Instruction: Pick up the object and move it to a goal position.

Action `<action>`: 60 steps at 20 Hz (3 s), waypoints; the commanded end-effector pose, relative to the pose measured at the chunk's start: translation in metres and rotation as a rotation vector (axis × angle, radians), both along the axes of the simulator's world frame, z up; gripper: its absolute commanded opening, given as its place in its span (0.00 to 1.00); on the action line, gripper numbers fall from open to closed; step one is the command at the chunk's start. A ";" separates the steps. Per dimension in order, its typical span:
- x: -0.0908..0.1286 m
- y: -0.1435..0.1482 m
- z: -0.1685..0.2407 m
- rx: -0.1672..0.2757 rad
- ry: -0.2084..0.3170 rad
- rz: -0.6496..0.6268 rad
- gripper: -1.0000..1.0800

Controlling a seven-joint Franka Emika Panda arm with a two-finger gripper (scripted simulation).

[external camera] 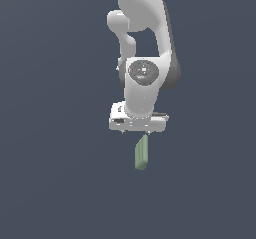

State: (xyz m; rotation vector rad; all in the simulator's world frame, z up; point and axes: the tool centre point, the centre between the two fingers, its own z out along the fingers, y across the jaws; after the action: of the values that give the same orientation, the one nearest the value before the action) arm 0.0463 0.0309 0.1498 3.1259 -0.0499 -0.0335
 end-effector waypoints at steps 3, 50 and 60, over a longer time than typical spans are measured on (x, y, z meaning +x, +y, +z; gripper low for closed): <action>0.022 0.011 -0.001 0.005 -0.010 -0.023 0.96; 0.048 0.026 -0.054 0.014 -0.022 -0.054 0.00; 0.034 0.022 -0.041 0.014 -0.022 -0.054 0.00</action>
State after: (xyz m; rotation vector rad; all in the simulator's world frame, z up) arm 0.0830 0.0538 0.1047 3.1386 -0.1348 -0.0019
